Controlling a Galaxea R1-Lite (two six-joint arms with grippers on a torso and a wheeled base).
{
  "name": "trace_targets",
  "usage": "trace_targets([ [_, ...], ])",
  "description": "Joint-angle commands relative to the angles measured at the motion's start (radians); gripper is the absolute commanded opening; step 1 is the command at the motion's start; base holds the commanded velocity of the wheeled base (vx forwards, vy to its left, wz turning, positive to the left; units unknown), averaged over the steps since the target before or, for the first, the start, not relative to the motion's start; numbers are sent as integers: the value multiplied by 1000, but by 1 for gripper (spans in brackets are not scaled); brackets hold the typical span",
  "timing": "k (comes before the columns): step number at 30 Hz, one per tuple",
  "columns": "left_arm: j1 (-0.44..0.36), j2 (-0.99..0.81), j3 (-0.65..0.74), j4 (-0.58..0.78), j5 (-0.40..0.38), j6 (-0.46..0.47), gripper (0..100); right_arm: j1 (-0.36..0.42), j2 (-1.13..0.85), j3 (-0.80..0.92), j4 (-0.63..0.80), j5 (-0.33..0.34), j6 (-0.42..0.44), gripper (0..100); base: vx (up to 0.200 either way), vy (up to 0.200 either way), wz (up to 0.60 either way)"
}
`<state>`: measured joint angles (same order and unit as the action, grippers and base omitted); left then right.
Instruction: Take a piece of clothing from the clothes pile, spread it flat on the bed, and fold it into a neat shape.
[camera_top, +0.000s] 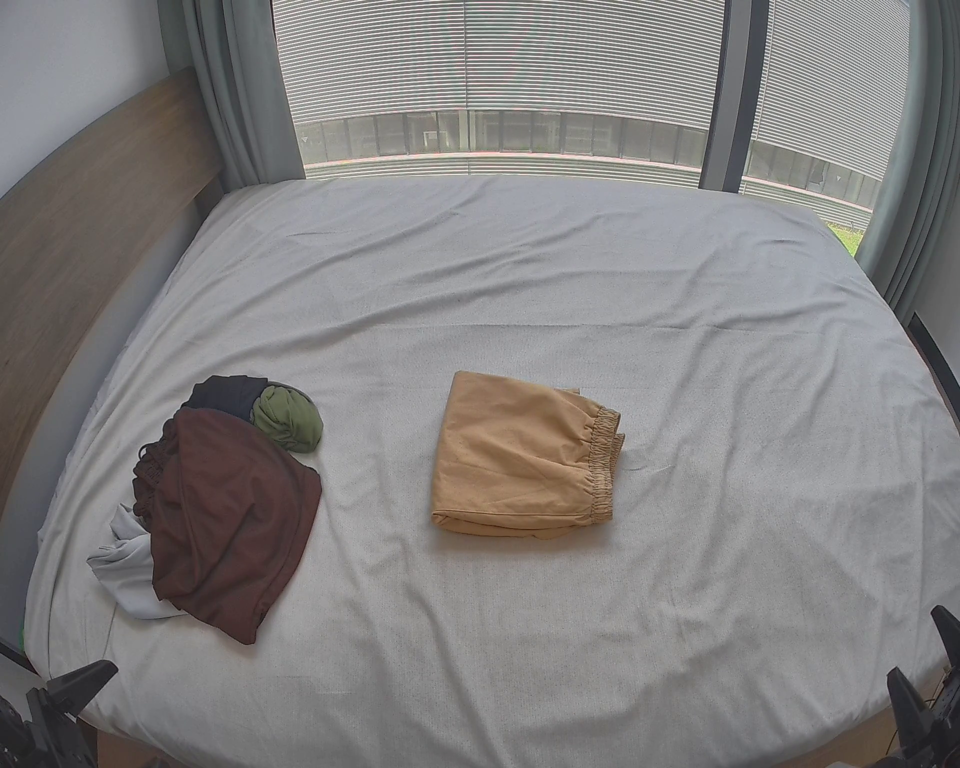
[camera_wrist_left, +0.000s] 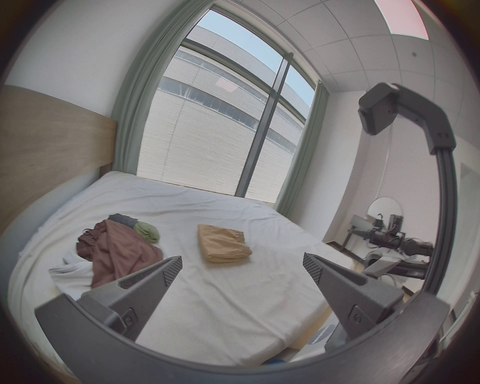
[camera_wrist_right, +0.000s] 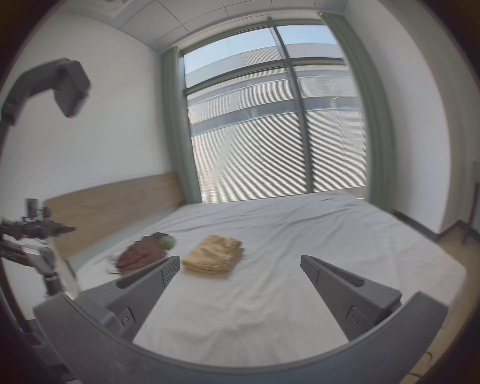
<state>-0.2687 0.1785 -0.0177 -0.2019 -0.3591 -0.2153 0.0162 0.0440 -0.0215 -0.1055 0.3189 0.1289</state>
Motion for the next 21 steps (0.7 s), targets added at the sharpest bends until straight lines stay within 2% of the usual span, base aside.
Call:
trace_targets([
  [1,62,-86,18,101,51,73,100,-19,-36,14,64,-247,-78,100,0,0,0],
  [2,65,-86,18,113,72,86,100,-19,-36,12,70,-265,-92,100,0,0,0],
  [3,71,-86,18,131,126,91,100,-19,-36,8,83,-285,-103,100,0,0,0],
  [5,115,-85,18,142,190,99,100,-21,-36,5,89,-304,-103,100,0,0,0],
  [6,120,-85,18,141,193,99,100,-21,-36,5,89,-304,-103,100,0,0,0],
  [7,197,-88,18,145,200,114,100,-21,-36,5,92,-307,-103,100,0,0,0],
  [10,301,-117,16,148,198,134,100,-19,-36,5,89,-331,-88,100,0,0,0],
  [16,279,-154,18,145,235,132,100,-21,-35,8,79,-333,-140,100,0,0,0],
  [18,278,-162,18,174,333,238,100,-22,-39,21,96,-343,-129,100,0,0,0],
  [21,275,-168,16,214,361,231,100,-21,-41,21,104,-342,-120,100,0,0,0],
])
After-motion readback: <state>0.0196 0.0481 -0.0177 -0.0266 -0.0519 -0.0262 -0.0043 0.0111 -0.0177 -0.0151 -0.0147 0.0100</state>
